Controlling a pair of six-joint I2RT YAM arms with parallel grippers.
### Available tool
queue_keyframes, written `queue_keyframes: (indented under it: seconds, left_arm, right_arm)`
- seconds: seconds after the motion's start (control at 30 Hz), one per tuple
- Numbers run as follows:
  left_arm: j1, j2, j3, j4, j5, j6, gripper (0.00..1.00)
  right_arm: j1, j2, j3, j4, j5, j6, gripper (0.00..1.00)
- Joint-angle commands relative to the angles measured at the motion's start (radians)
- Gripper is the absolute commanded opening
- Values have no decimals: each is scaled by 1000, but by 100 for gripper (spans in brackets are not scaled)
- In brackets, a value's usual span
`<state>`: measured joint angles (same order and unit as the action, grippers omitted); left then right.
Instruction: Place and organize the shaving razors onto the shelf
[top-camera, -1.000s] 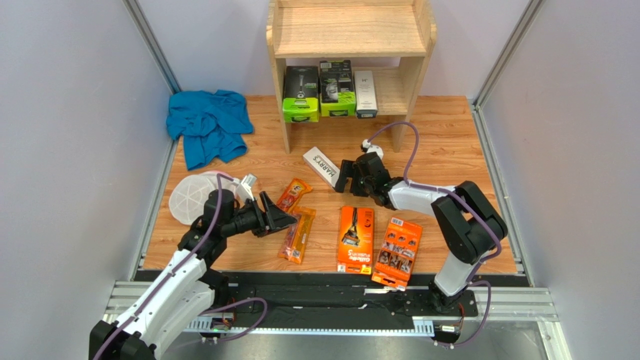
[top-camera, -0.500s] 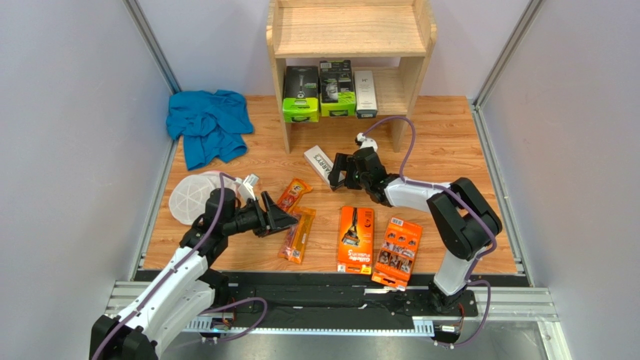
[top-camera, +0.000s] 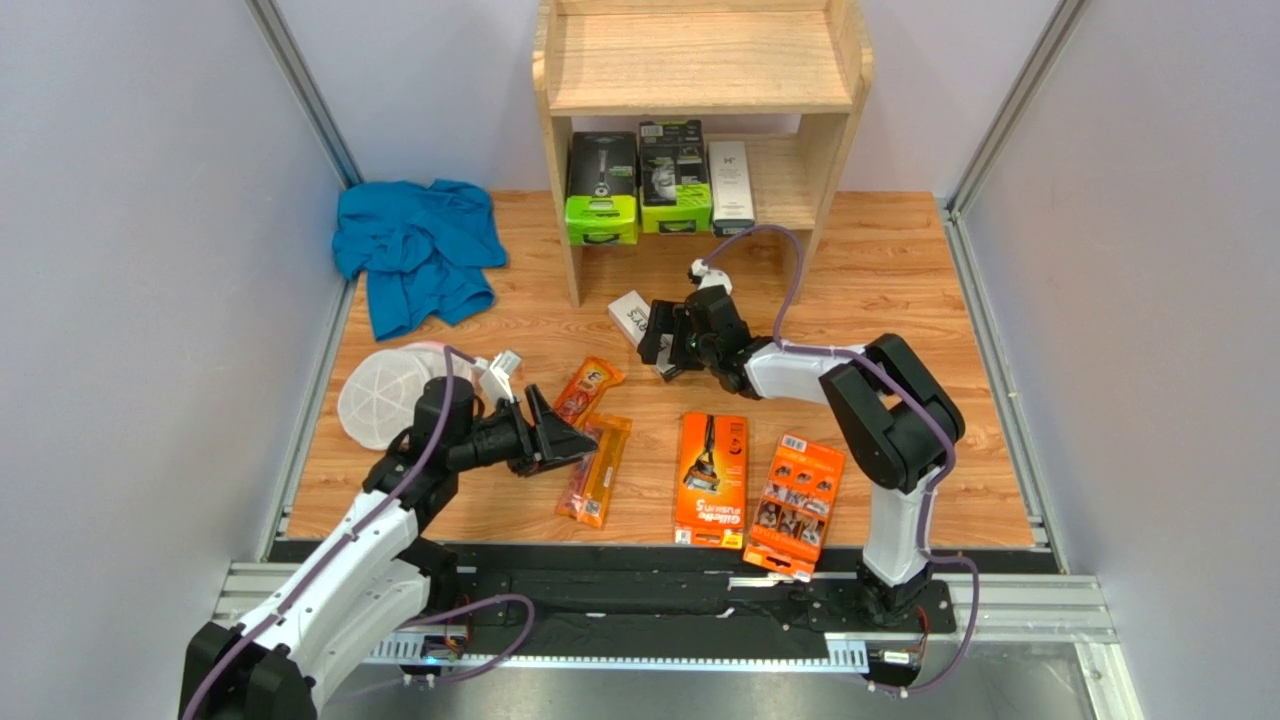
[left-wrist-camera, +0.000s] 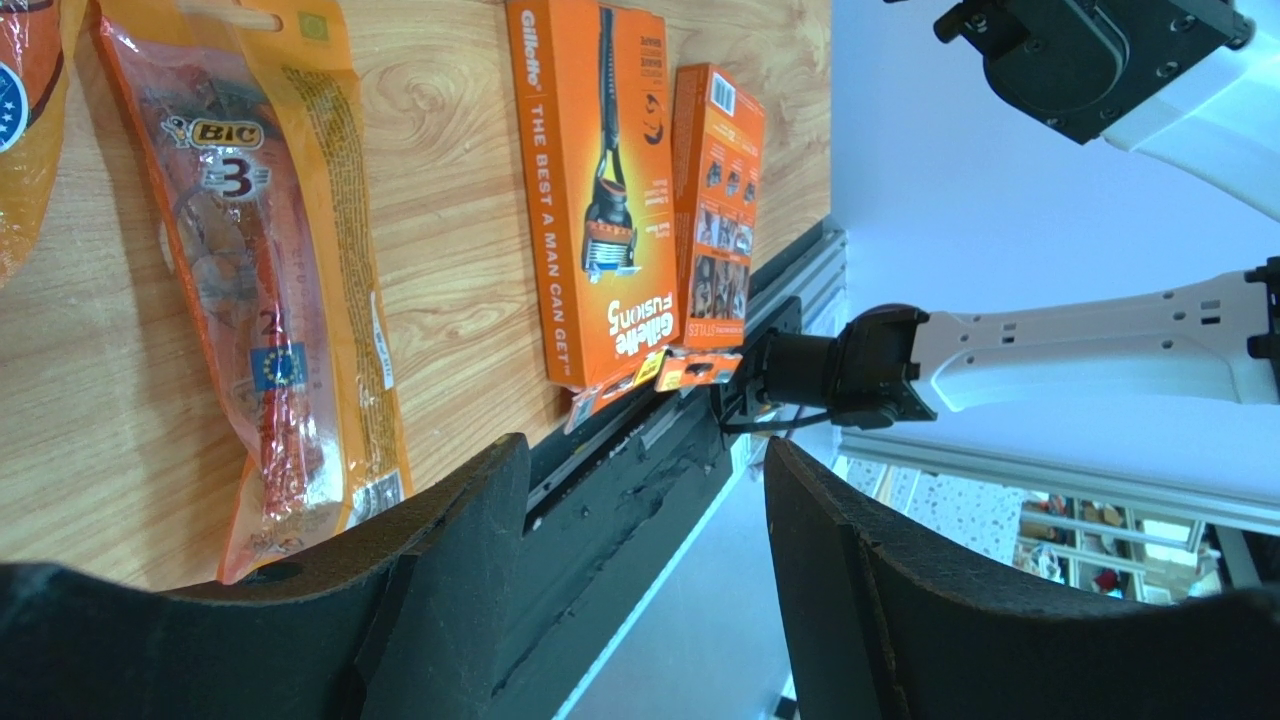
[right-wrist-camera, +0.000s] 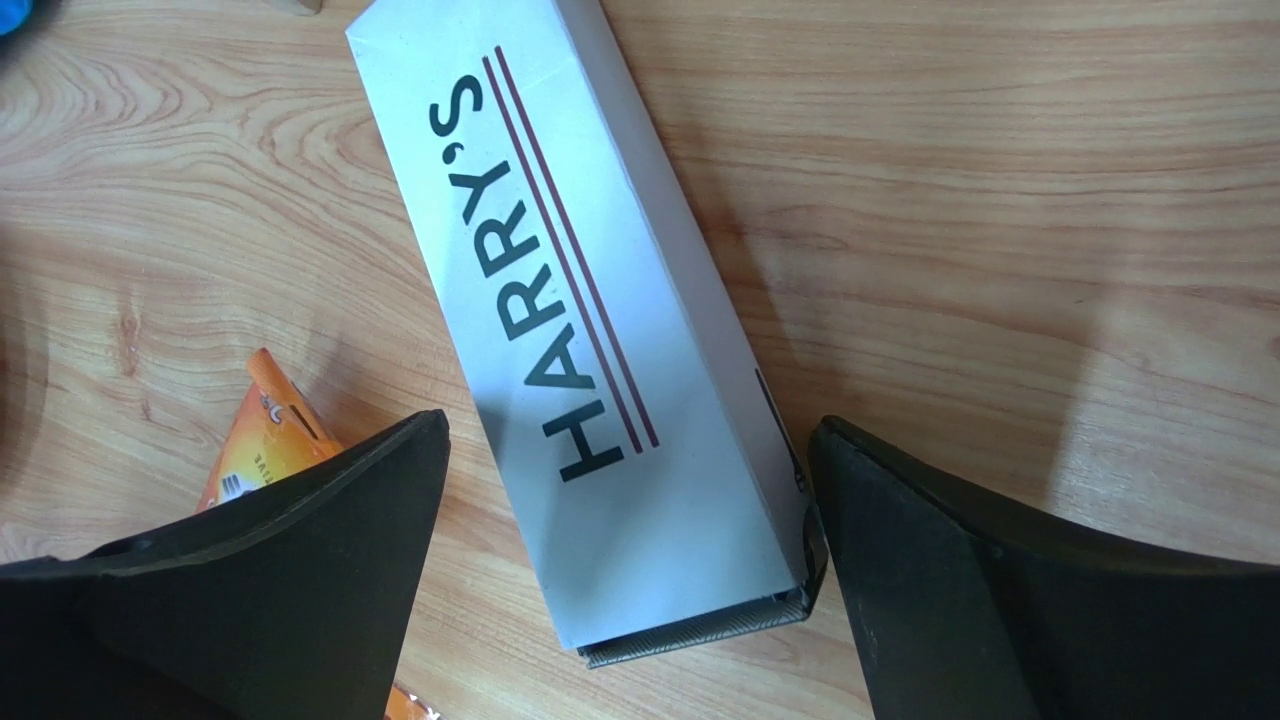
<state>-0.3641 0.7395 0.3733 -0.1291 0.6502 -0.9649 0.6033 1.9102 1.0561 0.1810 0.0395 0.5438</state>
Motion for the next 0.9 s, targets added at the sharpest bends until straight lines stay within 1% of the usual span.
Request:
queue_keyframes:
  seconds: [0.0,0.13,0.23,0.3,0.33,0.4,0.43,0.5,0.53,0.6,0.63,0.7,0.77,0.8,0.83,0.87]
  left_arm:
    - [8,8,9,32,23,8,67]
    - [8,6,10,34,20,8,67]
    - [8,9,3,40,20,5,67]
    - [8,5,-2,43,22,2,67]
    - [8,3,-4,43,20,2,67]
    - [8,-2,-5,43,20,0,67]
    - [8,-3,-8,42,20,0,67]
    - [10,-14,-5,39,19,-6,67]
    - [10,-15,-4,36,17,-6,67]
    - [10,-22,4,29,14,-5,67]
    - [10,-23,12,22,12,-5,67]
    - [10,-25,22,19,12,-3,67]
    - [10,-28,39,13,12,-3,67]
    - [10,-31,44,10,12,-3,67]
    - [8,-32,55,-1,14,-1,67]
    - [10,-35,59,-7,11,3,67]
  right_arm:
    - [9,39,39,-20,13,-1,98]
    - [18,53,51,-32,7,7,96]
    - [58,53,54,-47,20,-1,96]
    - [78,59,68,-75,62,-8,96]
    - [96,70,96,-125,82,-10,96]
    - [115,81,120,-175,129,-2,95]
    - [131,87,133,-252,154,14,95]
    - [147,98,159,-317,224,66,93]
    - [159,101,163,-384,247,91,90]
    - [162,110,165,-435,273,136,84]
    - [165,113,163,-483,283,183,78]
    - [165,136,162,-526,306,225,74]
    - [165,147,163,-563,312,266,66]
    - [167,154,168,-569,312,274,62]
    - [167,158,170,-575,313,286,53]
    - [168,161,171,-580,321,289,49]
